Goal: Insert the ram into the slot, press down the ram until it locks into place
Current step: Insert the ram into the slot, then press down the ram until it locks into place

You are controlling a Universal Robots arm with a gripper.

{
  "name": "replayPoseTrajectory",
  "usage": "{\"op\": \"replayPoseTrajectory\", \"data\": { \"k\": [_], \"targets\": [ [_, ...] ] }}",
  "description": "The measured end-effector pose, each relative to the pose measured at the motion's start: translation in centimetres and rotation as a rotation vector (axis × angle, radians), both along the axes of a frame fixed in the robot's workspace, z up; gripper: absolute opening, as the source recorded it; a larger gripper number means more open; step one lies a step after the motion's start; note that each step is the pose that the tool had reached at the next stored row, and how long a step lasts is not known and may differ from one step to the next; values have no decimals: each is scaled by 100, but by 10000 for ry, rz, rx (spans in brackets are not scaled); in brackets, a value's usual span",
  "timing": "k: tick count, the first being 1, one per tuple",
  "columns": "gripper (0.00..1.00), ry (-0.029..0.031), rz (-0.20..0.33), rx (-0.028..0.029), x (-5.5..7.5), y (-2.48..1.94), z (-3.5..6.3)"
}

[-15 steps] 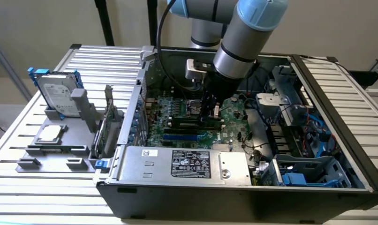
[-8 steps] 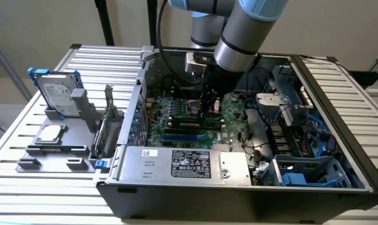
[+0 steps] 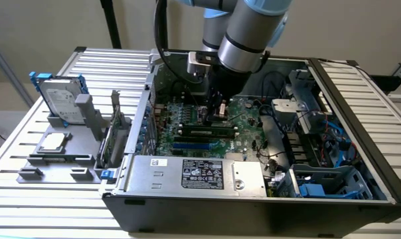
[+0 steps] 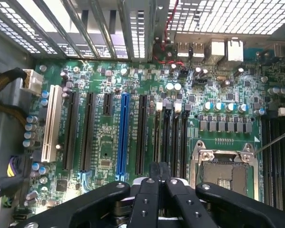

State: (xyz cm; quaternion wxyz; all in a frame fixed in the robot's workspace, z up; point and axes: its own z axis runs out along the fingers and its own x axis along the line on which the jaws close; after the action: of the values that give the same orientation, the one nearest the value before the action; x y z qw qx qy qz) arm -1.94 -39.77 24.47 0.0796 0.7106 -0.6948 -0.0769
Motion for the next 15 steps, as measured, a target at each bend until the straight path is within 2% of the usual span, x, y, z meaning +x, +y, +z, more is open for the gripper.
{"op": "replayPoseTrajectory", "data": {
  "k": [2, 5, 6, 9, 10, 15],
  "targets": [
    [10, -94, 11, 0, 0, 1, 9],
    [10, -317, 32, 8, 0, 1, 11],
    [10, -420, 41, 19, 0, 1, 10],
    [10, -873, 56, 108, -7, 1, 11],
    [10, -934, 56, 112, -11, 1, 10],
    [10, -935, 57, 110, -11, 1, 10]
  ]
}}
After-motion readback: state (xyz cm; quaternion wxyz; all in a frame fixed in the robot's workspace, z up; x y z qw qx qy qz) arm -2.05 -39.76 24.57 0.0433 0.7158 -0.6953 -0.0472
